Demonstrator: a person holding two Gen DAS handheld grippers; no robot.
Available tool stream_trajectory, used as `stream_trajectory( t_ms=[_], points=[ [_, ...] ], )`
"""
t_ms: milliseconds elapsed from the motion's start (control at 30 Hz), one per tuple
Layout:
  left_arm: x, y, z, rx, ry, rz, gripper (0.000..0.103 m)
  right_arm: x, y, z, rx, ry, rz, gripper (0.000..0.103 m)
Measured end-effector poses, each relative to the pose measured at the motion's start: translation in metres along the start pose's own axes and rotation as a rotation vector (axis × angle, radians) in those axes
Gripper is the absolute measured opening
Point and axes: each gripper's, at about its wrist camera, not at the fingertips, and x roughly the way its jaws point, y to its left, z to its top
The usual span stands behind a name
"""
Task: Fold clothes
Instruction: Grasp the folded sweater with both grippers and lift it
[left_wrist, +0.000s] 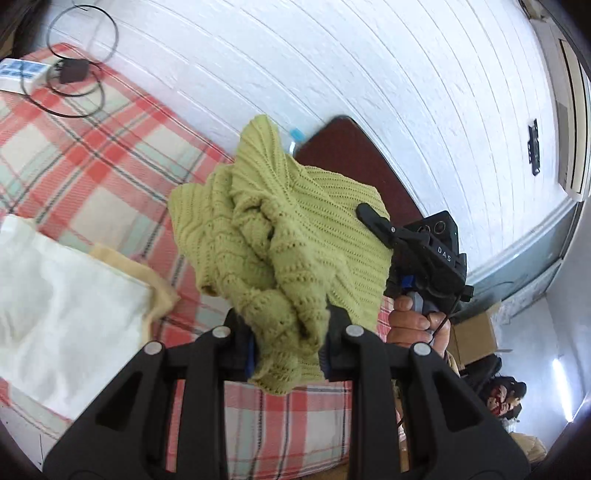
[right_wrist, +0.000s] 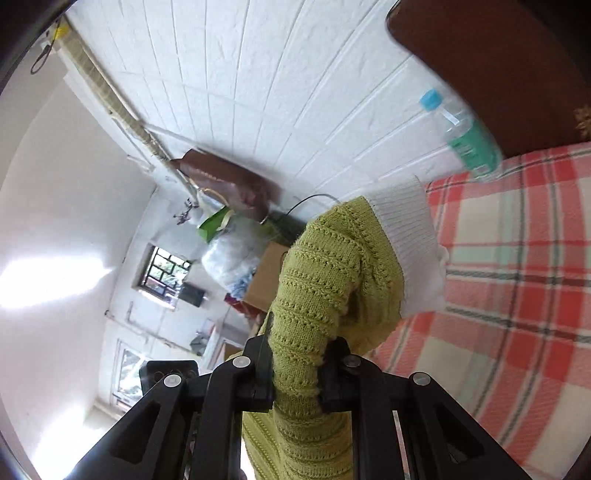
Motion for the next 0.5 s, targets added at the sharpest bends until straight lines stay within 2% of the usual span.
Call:
stream_trajectory(
  t_ms=[133,267,400,500],
  points=[
    [-0.051,0.056,0.004,-0.090,-0.069,0.115,0.028,0.085,0.017,-0.023,0.009,0.081,0.042,0.016],
    [-0.074,0.106,-0.006,-0.177,-0.105,0.206,0.028,0.152,0.015,-0.057,0.041,0.170,0.040,0.016],
    [-0.062,0.160,-0.029,-0.284,-0.055,0.248,0.028,0.188,-0.016,-0.092,0.081,0.248,-0.064,0.016],
    [-0.057,0.187,-0.048,-0.342,-0.040,0.257,0.029,0.196,-0.039,-0.106,0.103,0.268,-0.128,0.018]
  ],
)
